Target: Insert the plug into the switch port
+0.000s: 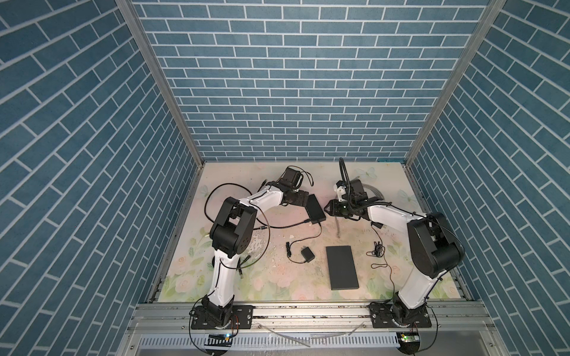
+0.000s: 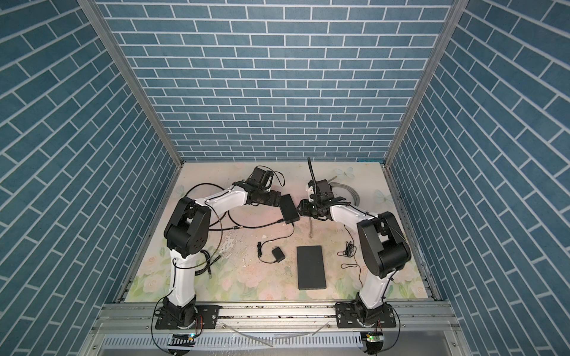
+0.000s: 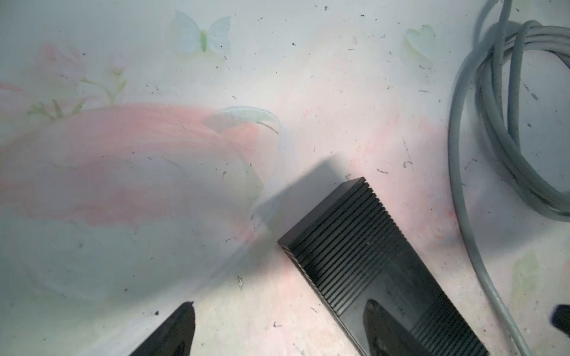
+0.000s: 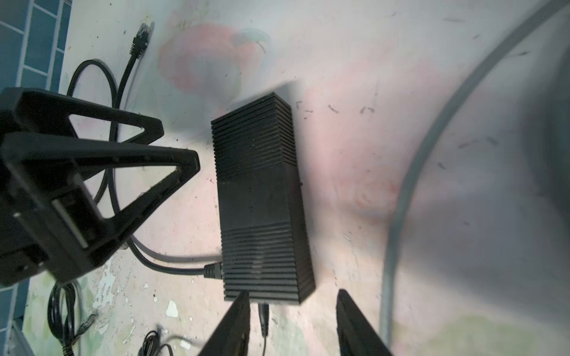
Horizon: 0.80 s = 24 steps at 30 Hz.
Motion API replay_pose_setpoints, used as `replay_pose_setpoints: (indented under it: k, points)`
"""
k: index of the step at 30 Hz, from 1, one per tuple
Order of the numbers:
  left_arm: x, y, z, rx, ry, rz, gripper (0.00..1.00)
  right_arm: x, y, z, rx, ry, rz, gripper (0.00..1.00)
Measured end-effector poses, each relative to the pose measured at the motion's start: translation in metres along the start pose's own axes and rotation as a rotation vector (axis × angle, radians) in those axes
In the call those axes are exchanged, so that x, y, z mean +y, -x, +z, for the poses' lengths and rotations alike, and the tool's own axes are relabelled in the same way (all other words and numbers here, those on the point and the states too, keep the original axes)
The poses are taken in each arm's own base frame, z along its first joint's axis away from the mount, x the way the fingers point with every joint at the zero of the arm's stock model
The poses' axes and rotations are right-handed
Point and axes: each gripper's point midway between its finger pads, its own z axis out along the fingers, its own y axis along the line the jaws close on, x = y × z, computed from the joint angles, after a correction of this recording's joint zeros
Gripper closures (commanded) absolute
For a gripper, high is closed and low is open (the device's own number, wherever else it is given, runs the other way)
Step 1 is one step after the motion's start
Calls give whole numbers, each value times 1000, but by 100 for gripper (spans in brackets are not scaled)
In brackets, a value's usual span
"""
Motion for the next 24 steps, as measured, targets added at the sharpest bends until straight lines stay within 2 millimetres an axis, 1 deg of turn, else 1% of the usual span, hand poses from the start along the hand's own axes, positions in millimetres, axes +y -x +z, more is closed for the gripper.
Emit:
replay_pose_setpoints:
  k: [2, 4, 5, 9, 10, 12, 15, 18, 21, 24]
  points:
    - [-1, -2, 1, 6, -4, 2, 16, -5, -5, -8, -3, -28, 4, 58]
    - [-2, -3, 1, 11, -7, 5, 17, -13, -16, -9, 15, -54, 11, 59]
    - [-2, -3, 1, 11, -8, 8, 18, -17, -23, -8, 29, -66, 15, 59]
    - [-2, -4, 1, 16, -5, 34, 18, -34, -61, -3, 120, -121, 44, 59]
    - [-1, -5, 0, 21, -4, 43, 18, -36, -70, -2, 142, -130, 50, 59]
    - [-1, -6, -2, 25, 1, 58, 18, -34, -80, -1, 168, -136, 47, 59]
    - [-2, -5, -7, 32, 9, 85, 18, -27, -90, 1, 187, -135, 40, 67]
    - [-7, 0, -13, 27, 6, 120, 21, -25, -101, 3, 206, -142, 44, 78]
    - [-14, 8, -19, 13, -13, 168, 25, -28, -102, 0, 201, -157, 59, 84]
    - [-21, 11, -26, 0, -47, 240, 26, -30, -101, -3, 198, -176, 65, 87]
